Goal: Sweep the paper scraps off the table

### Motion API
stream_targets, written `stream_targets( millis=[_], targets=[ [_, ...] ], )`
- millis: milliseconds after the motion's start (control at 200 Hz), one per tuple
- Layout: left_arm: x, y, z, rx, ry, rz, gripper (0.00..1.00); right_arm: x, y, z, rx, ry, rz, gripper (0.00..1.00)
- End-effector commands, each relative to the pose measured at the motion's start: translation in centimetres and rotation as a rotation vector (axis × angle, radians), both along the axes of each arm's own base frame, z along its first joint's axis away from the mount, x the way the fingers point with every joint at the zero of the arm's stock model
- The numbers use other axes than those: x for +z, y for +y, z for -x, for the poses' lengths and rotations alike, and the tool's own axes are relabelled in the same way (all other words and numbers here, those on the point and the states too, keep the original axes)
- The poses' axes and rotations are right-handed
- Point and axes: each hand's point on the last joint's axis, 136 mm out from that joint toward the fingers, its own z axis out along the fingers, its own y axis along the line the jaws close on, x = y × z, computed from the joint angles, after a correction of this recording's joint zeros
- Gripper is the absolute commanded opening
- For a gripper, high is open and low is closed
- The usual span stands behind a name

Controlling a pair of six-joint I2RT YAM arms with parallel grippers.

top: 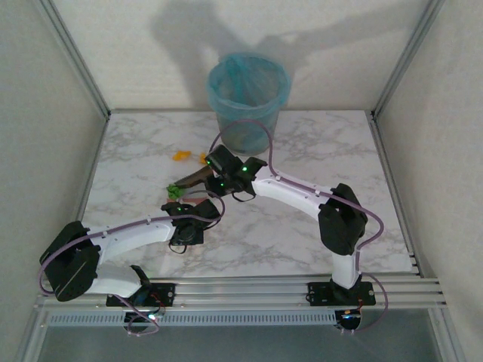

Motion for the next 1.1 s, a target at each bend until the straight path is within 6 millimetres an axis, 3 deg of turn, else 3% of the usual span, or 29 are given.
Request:
stream_targets(
  millis=[0, 255, 636, 856, 1096],
  targets=[
    [0.2, 0.7, 0.1, 0.010, 0.002, -0.020, 0.00, 0.1, 0.3, 2.1, 0.085, 0.030, -0.022, 0.00],
    [0.3, 0.6, 0.0, 0.009, -0.002, -0.020, 0.00, -0.3, -1.3, 4.2, 0.132, 0.053, -0.028, 0.00],
    [0.5, 0.6, -0.1, 0.012, -0.013, -0.009, 0.00, 1.7, -3.6, 6.7, 0.173, 0.035, -0.099, 0.00],
    [0.6, 0.6, -0.1, 0.013, -0.018, -0.004, 0.00, 3.5, -6.4, 5.0, 0.063, -0.053, -0.054, 0.00],
    [0.7, 0.5, -0.1, 0.010, -0.023, 0.006, 0.00, 4.1, -6.7, 3.6, 0.011, -0.071, -0.051, 0.00]
  ],
)
